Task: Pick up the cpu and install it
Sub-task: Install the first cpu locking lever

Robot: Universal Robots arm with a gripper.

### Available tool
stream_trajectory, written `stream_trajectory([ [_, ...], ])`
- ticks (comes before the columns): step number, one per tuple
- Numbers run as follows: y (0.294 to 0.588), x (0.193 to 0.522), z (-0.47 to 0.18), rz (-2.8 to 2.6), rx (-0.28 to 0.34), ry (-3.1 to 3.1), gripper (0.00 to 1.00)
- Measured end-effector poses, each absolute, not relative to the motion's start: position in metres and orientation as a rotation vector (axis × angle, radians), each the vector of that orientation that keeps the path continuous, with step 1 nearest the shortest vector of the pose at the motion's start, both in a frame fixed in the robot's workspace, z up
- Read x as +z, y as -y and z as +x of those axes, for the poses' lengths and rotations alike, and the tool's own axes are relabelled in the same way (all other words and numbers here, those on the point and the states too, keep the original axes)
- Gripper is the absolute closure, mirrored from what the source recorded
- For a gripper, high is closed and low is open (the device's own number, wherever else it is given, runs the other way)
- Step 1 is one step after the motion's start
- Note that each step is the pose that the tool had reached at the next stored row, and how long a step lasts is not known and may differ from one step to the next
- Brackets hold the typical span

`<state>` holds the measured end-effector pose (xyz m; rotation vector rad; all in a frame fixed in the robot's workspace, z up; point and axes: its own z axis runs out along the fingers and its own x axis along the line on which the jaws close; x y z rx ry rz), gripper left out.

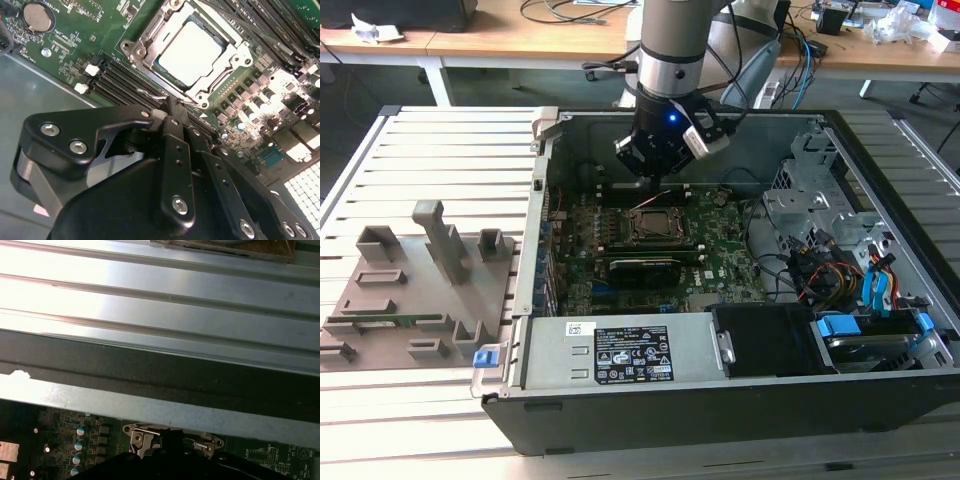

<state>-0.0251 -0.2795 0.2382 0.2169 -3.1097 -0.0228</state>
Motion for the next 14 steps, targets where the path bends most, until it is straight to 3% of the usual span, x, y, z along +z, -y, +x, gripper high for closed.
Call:
stream_trajectory([
  [14,0.280,0.227,-0.026,0.217,-0.023,3.110,0.89],
])
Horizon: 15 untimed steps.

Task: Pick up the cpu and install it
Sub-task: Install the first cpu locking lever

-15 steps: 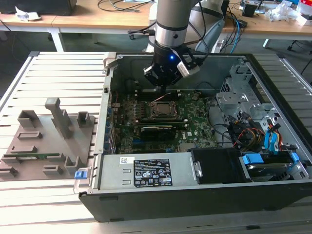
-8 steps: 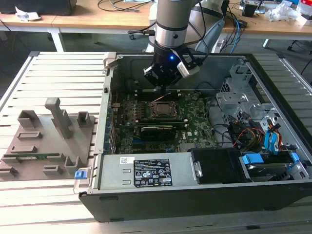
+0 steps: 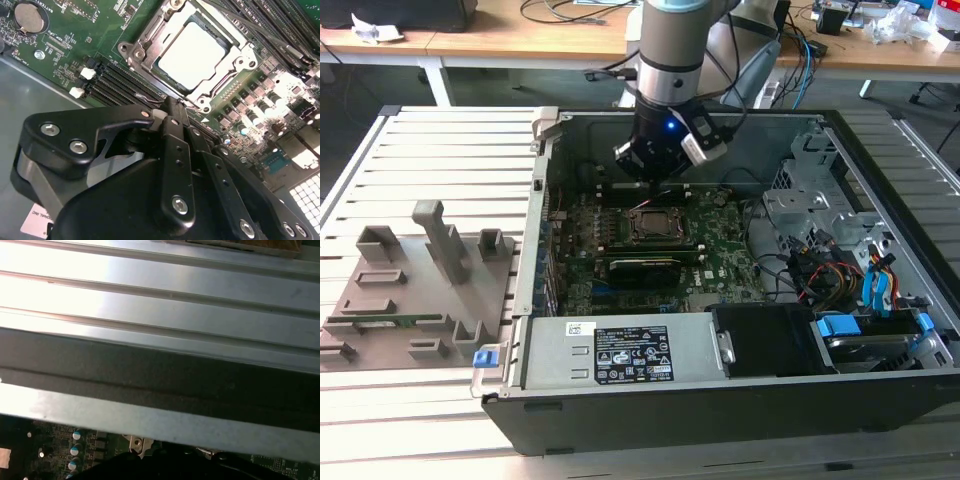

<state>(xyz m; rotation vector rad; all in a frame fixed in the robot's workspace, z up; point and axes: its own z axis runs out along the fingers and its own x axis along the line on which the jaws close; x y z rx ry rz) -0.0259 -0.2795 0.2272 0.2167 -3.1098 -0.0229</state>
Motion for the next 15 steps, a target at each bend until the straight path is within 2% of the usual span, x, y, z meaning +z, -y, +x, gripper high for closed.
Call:
stream_trajectory([
  [15,0.280,0.205,-0.016,0.217,-0.012,3.109,0.89],
])
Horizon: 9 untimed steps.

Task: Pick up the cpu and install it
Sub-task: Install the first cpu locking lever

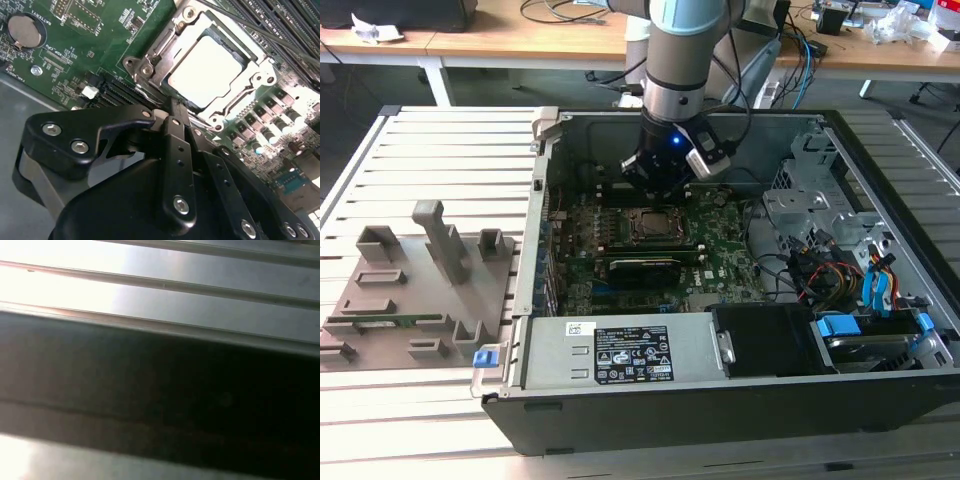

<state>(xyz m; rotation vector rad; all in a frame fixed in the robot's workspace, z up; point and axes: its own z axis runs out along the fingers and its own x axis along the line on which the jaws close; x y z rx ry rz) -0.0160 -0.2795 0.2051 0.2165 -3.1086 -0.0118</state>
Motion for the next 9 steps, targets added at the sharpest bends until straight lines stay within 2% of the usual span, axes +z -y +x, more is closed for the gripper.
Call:
stream_trajectory([
  [9,0.278,0.201,-0.005,0.216,-0.008,3.107,0.89],
])
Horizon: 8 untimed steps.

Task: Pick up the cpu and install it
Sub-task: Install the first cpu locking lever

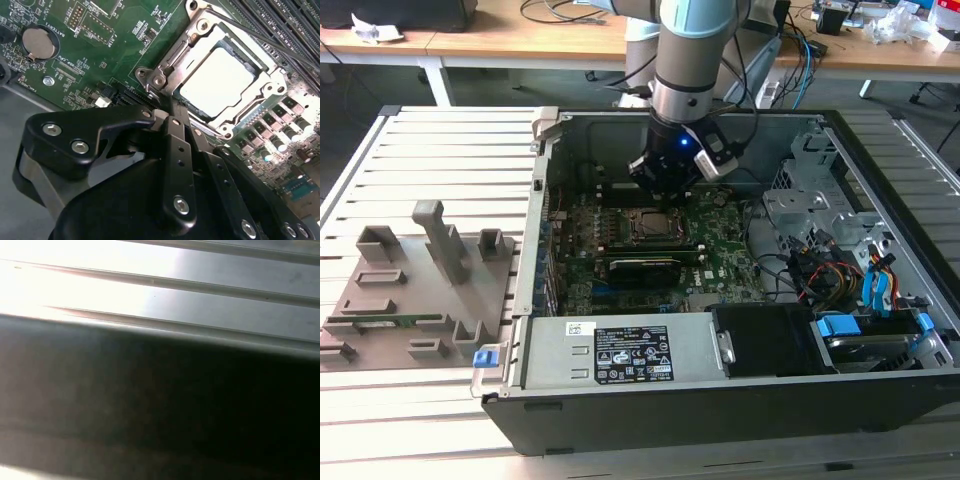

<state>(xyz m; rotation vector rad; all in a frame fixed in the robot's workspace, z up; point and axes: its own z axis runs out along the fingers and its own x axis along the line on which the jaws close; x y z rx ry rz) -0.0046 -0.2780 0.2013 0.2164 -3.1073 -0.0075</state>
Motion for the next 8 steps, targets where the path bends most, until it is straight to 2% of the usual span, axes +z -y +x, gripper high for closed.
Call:
stream_trajectory([
  [8,0.2772,0.2090,-0.0017,0.218,-0.007,3.110,0.89],
])
